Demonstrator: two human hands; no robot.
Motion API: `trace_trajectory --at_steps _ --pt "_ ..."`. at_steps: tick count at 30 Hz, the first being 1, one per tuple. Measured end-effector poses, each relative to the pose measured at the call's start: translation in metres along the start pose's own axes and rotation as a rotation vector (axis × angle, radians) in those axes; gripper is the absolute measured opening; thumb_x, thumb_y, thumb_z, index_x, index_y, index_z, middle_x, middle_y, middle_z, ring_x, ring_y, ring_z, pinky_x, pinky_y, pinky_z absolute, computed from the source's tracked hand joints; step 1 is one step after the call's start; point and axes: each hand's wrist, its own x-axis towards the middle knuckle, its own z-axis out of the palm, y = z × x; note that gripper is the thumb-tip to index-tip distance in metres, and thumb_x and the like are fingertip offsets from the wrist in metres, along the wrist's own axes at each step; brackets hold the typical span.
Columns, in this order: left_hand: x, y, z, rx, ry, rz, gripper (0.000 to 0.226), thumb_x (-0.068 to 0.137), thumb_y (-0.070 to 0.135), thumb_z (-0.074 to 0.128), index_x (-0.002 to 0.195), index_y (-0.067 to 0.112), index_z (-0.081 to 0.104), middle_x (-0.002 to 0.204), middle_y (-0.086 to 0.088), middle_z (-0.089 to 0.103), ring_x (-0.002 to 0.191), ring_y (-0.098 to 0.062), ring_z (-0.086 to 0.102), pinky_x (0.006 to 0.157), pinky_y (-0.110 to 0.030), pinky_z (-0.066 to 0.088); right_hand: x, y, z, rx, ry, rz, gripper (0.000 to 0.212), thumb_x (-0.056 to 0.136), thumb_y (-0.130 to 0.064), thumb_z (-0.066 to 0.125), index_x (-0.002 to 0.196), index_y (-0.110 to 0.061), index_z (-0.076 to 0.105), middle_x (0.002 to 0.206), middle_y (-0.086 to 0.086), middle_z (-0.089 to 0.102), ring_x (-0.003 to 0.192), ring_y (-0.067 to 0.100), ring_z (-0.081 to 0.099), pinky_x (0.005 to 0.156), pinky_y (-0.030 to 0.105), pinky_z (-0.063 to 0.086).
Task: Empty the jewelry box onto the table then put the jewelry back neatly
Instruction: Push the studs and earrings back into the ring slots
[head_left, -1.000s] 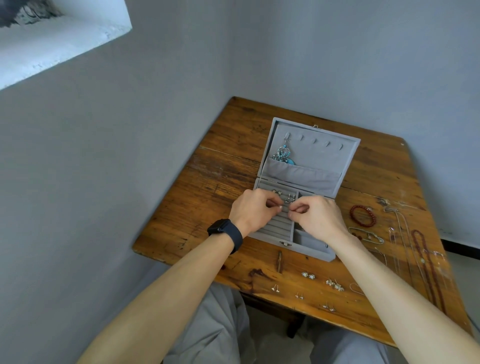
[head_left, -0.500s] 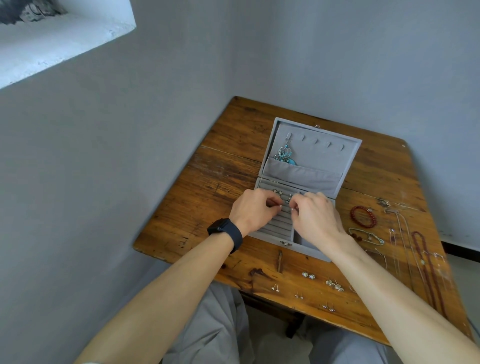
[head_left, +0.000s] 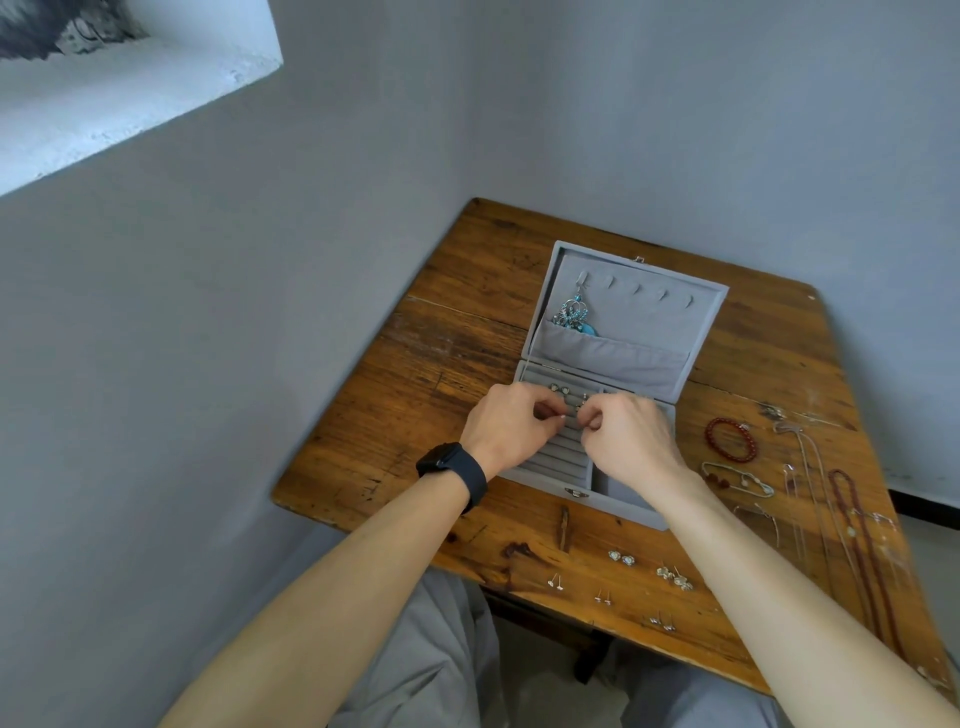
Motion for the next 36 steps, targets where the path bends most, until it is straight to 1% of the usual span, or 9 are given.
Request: trace_trajectory --at_steps 3,6,8,11,15,22,28,32,36 --pt "0.0 0.0 0.0 0.007 -0.002 0.006 0.02 0.092 0.033 0.068 0.111 0.031 0.073 0.107 0.01 0.074 0.099 -0.008 0.067 0.087 -0.035 0.059 -0.009 0.005 0.001 0.15 0.045 0.046 0.023 0.086 -0.022 0.071 0.109 -0.027 0.071 0.102 -0.004 0.069 0.094 0.013 0.063 0.075 0.024 0.048" --pt "0.0 0.003 0.0 0.05 -0.007 0.034 0.02 0.094 0.034 0.067 0.112 0.032 0.073 0.11 0.01 0.073 0.101 -0.008 0.066 0.087 -0.034 0.058 -0.028 0.014 0.0 0.257 0.116 0.125 0.024 0.086 -0.032 0.072 0.11 -0.028 0.067 0.102 -0.008 0.065 0.093 0.012 0.061 0.078 0.027 0.049" --pt "0.0 0.006 0.001 0.1 0.002 0.05 0.02 0.094 0.036 0.066 0.113 0.034 0.073 0.112 0.011 0.073 0.101 -0.009 0.066 0.084 -0.033 0.058 -0.045 0.025 0.0 0.236 0.17 0.152 0.024 0.089 -0.034 0.067 0.111 -0.026 0.067 0.107 -0.006 0.065 0.1 0.017 0.058 0.081 0.03 0.047" --pt "0.001 0.011 0.004 0.171 0.023 0.07 0.02 0.094 0.038 0.066 0.112 0.035 0.074 0.113 0.011 0.071 0.101 -0.009 0.065 0.08 -0.031 0.058 -0.068 0.039 0.005 0.112 0.214 0.165 0.028 0.09 -0.035 0.064 0.116 -0.024 0.067 0.116 -0.003 0.062 0.107 0.019 0.049 0.081 0.028 0.04" --pt "0.0 0.017 0.012 0.236 0.051 0.09 0.019 0.093 0.037 0.067 0.11 0.033 0.075 0.112 0.009 0.072 0.098 -0.01 0.066 0.078 -0.032 0.059 -0.091 0.05 0.019 0.073 0.246 0.154 0.032 0.087 -0.036 0.067 0.115 -0.022 0.068 0.12 -0.001 0.06 0.112 0.02 0.047 0.088 0.032 0.042" --pt "0.001 0.025 0.017 0.257 0.051 0.027 0.016 0.093 0.036 0.068 0.107 0.034 0.075 0.105 0.011 0.074 0.096 -0.011 0.067 0.077 -0.034 0.06 -0.107 0.051 0.03 0.177 0.23 0.182 0.037 0.093 -0.042 0.059 0.123 -0.021 0.064 0.136 -0.003 0.051 0.123 0.017 0.045 0.094 0.029 0.044" --pt "-0.003 0.027 0.016 0.262 0.035 0.05 0.02 0.095 0.031 0.064 0.114 0.032 0.073 0.11 0.01 0.073 0.1 -0.011 0.066 0.079 -0.033 0.059 -0.117 0.055 0.029 0.219 0.165 0.157 0.044 0.096 -0.044 0.054 0.133 -0.02 0.058 0.153 -0.008 0.038 0.135 0.013 0.037 0.103 0.029 0.041" --pt "-0.004 0.028 0.018 0.335 0.043 0.085 0.024 0.097 0.031 0.061 0.119 0.031 0.071 0.117 0.005 0.071 0.104 -0.016 0.066 0.08 -0.036 0.06 -0.125 0.061 0.025 0.231 0.119 0.119 0.04 0.098 -0.038 0.053 0.135 -0.023 0.057 0.158 -0.015 0.028 0.137 0.01 0.035 0.102 0.024 0.037" --pt "-0.006 0.03 0.023 0.403 0.063 0.099 0.025 0.099 0.032 0.057 0.119 0.03 0.072 0.117 0.003 0.071 0.109 -0.02 0.063 0.079 -0.036 0.059 -0.128 0.063 0.019 0.261 0.076 0.132 0.04 0.099 -0.037 0.052 0.137 -0.026 0.055 0.159 -0.018 0.025 0.14 0.012 0.032 0.106 0.031 0.039"
